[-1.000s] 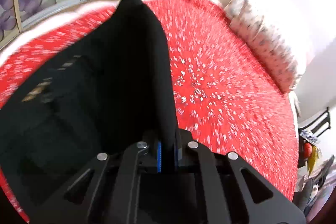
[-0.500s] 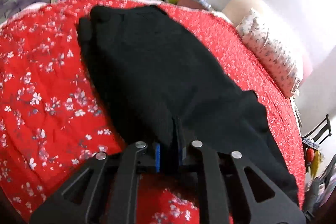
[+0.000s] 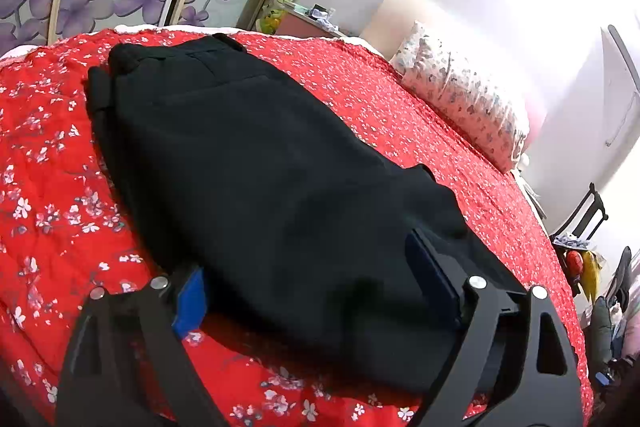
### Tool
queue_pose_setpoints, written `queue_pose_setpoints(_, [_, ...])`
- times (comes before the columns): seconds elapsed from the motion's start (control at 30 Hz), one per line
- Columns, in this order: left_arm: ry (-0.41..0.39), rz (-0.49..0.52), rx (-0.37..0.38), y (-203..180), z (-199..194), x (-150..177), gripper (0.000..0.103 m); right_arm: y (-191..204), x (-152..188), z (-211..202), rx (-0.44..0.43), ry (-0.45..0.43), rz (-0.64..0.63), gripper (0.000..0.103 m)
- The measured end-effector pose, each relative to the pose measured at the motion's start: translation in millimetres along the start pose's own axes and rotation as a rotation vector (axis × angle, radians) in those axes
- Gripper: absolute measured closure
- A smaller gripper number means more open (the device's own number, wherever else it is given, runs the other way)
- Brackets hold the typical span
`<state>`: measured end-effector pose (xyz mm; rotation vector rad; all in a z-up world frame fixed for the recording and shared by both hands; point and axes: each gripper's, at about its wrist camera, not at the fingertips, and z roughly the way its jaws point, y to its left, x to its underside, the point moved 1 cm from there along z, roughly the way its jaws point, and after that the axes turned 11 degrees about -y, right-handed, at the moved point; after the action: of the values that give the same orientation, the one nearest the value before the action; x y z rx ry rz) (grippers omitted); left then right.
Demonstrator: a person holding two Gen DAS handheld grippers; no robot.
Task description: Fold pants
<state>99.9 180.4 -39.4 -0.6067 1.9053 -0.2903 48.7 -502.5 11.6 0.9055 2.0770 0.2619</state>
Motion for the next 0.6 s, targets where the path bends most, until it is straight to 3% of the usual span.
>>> queue_pose_setpoints(0.3, [0.010,0.020,0.000,2.0,3.0,-0.8,0.010,-1.4,10.7,49.4,0.109,0.117,-0.122,0.055])
queue_pose_setpoints(0.43, [0.011,0.021,0.000,2.0,2.8,-0.4,0.009,12.8,26.5,53.0,0.103,0.130,-0.256,0.056])
queue_pose_setpoints(0.5, [0.014,0.026,-0.003,0.7,3.4,0.6,0.008,23.2,38.1,51.9,0.119,0.129,-0.381,0.057])
queue_pose_setpoints(0.6, [0.019,0.039,-0.011,-1.8,4.1,1.9,0.007,30.0,43.9,51.2,0.112,0.129,-0.468,0.077])
